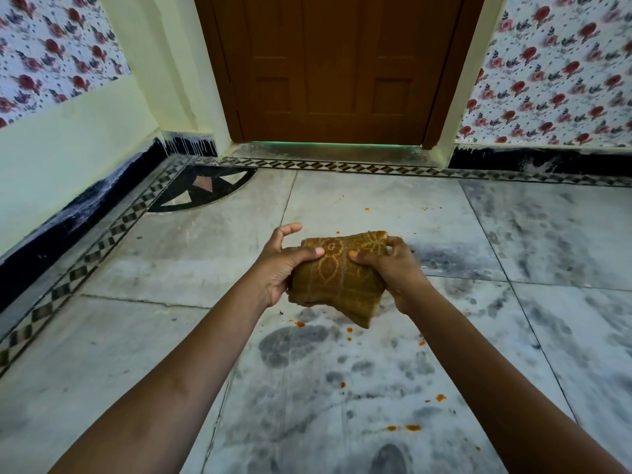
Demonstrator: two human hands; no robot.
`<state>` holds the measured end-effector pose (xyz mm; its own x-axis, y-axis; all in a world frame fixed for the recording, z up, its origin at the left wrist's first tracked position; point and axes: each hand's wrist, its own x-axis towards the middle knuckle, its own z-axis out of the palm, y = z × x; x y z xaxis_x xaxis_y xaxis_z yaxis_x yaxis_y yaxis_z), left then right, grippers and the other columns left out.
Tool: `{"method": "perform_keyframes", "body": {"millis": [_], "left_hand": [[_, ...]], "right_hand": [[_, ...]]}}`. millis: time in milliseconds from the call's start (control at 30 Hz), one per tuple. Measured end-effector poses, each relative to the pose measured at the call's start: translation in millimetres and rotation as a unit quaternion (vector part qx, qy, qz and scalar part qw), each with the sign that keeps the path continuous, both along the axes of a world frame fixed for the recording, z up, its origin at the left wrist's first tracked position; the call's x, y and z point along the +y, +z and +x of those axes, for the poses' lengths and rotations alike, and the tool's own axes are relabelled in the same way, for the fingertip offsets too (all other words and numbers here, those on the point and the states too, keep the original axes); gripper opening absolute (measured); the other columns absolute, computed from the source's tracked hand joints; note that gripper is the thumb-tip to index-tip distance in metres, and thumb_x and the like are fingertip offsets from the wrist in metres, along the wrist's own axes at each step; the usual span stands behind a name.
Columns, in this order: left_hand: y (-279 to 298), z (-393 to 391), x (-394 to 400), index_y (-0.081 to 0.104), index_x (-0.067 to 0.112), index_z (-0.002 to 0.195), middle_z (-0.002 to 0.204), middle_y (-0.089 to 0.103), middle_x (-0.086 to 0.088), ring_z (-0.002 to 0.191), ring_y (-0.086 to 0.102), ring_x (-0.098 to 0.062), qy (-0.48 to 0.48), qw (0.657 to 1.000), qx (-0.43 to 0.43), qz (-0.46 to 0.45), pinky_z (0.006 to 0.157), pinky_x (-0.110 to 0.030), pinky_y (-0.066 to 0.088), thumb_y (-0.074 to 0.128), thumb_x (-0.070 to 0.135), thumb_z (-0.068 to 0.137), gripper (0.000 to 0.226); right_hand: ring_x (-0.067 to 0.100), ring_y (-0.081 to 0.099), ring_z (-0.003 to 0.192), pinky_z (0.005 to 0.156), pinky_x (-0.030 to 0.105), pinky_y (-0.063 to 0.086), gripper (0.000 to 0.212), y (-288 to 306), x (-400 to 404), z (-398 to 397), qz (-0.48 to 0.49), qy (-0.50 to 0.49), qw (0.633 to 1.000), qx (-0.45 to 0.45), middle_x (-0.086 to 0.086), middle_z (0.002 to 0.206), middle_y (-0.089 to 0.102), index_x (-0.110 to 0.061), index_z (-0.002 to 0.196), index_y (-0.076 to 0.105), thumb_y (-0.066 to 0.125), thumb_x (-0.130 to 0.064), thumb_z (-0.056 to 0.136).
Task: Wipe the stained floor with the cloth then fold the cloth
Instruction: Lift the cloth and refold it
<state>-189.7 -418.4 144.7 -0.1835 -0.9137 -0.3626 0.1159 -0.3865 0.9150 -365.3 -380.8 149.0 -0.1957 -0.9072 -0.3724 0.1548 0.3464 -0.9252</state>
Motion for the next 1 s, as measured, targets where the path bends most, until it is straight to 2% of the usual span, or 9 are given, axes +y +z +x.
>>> {"method": "perform_keyframes", "body": {"millis": [133,200,300,433,667,733,800,900,1000], "left_hand": [[4,5,-4,0.064,0.028,0.107,0.080,0.046,-0.002,0.082,0.051,-0.018,-0.009,0.993,-0.093,-0.070,0.075,-0.029,0.048,0.073,0.002,0.075,0.042],[7,10,-3,0.067,0.030,0.102,0.095,0.052,-0.002,0.094,0.052,-0.019,-0.038,0.989,-0.114,-0.087,0.084,-0.031,0.048,0.072,0.004,0.076,0.037],[15,14,2,0.066,0.030,0.108,0.118,0.056,-0.001,0.107,0.054,-0.018,-0.150,0.970,-0.162,-0.103,0.094,-0.032,0.045,0.073,0.005,0.075,0.042],[17,11,9,0.057,0.020,0.125,0.118,0.058,0.001,0.106,0.058,-0.018,-0.294,0.889,-0.327,-0.130,0.090,-0.032,0.051,0.080,0.009,0.069,0.061],[11,4,9,0.054,0.021,0.082,0.089,0.050,0.001,0.093,0.045,-0.021,-0.274,0.716,-0.581,-0.273,0.070,-0.031,0.034,0.082,0.034,0.063,0.037],[7,8,8,0.051,0.021,0.076,0.091,0.045,0.000,0.091,0.040,-0.019,-0.259,0.741,-0.545,-0.296,0.070,-0.031,0.033,0.083,0.033,0.063,0.036],[7,15,7,0.049,0.018,0.070,0.082,0.047,0.001,0.078,0.046,-0.015,-0.249,0.835,-0.409,-0.273,0.063,-0.029,0.037,0.082,0.020,0.065,0.034],[15,27,5,0.046,0.016,0.071,0.064,0.048,0.004,0.061,0.049,-0.011,-0.224,0.919,-0.243,-0.216,0.051,-0.023,0.041,0.077,0.010,0.073,0.031],[25,32,2,0.054,0.017,0.088,0.080,0.064,0.003,0.077,0.064,-0.011,-0.178,0.968,-0.105,-0.143,0.066,-0.024,0.054,0.075,0.013,0.075,0.024]], "right_hand": [[0.017,0.059,0.092,0.061,0.020,0.051,0.092,-2,5,-7,-0.047,0.065,0.994,0.075,0.009,0.111,0.054,-0.030,0.140,0.019,0.078,-0.009,0.072],[0.022,0.057,0.104,0.077,0.030,0.054,0.096,-3,7,-9,-0.053,0.144,0.978,0.140,0.008,0.117,0.052,-0.030,0.143,0.022,0.079,-0.006,0.070],[0.025,0.052,0.112,0.088,0.031,0.047,0.080,-3,6,-10,-0.076,0.196,0.903,0.375,0.009,0.122,0.053,-0.021,0.137,0.038,0.080,-0.012,0.070],[0.029,0.055,0.102,0.081,0.035,0.048,0.050,2,5,-10,-0.151,0.217,0.837,0.478,0.012,0.112,0.058,-0.016,0.117,0.055,0.071,-0.002,0.071],[0.030,0.053,0.107,0.082,0.034,0.044,0.055,0,3,-3,-0.155,0.255,0.751,0.589,0.013,0.117,0.056,-0.015,0.129,0.046,0.059,-0.001,0.078],[0.030,0.051,0.106,0.083,0.034,0.043,0.038,0,2,-4,-0.137,0.232,0.729,0.629,0.014,0.113,0.054,-0.015,0.117,0.057,0.062,-0.009,0.080],[0.028,0.046,0.107,0.084,0.032,0.041,0.032,0,2,-10,-0.112,0.212,0.754,0.612,0.012,0.113,0.048,-0.016,0.107,0.061,0.069,-0.017,0.077],[0.021,0.050,0.104,0.078,0.023,0.045,0.024,3,8,-19,-0.089,0.201,0.925,0.309,0.004,0.109,0.054,-0.009,0.098,0.061,0.071,-0.009,0.077],[0.023,0.063,0.099,0.076,0.029,0.056,0.031,-2,13,-10,-0.074,0.160,0.983,-0.047,0.004,0.101,0.068,-0.013,0.104,0.062,0.069,-0.015,0.074]]}}
